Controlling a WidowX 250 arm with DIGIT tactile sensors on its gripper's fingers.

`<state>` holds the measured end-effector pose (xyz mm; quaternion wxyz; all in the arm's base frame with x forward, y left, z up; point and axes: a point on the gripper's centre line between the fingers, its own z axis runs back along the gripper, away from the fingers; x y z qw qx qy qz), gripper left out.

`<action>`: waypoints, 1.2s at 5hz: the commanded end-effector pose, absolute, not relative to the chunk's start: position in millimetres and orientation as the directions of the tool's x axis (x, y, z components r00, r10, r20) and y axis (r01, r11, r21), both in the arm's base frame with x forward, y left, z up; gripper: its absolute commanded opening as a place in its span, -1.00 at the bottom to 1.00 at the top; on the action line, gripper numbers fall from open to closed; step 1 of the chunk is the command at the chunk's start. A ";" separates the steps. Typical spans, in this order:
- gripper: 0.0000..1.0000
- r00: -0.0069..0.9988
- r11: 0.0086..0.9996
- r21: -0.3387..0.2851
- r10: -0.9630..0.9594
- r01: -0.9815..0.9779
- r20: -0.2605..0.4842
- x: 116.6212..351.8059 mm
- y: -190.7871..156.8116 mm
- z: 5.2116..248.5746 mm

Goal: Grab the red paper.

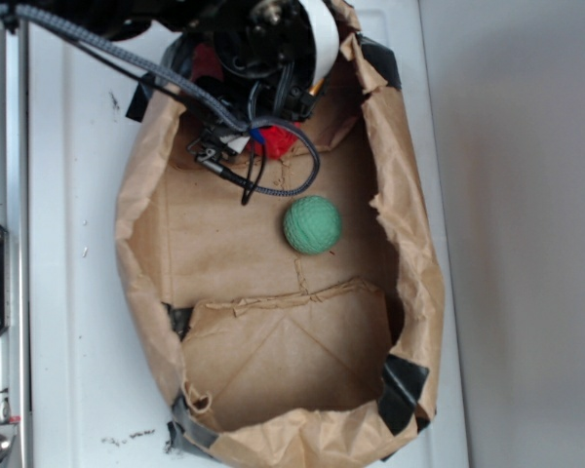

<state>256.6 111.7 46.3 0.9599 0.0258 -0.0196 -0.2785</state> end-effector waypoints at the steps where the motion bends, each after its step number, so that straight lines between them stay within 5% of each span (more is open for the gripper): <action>1: -1.00 0.873 0.873 0.103 -0.484 0.477 0.060 261.2 117.0 62.8; 4: -1.00 0.864 0.884 0.037 -0.463 0.466 0.196 266.2 117.1 115.1; 6: -1.00 0.857 0.876 0.044 -0.480 0.480 0.186 267.1 112.3 112.5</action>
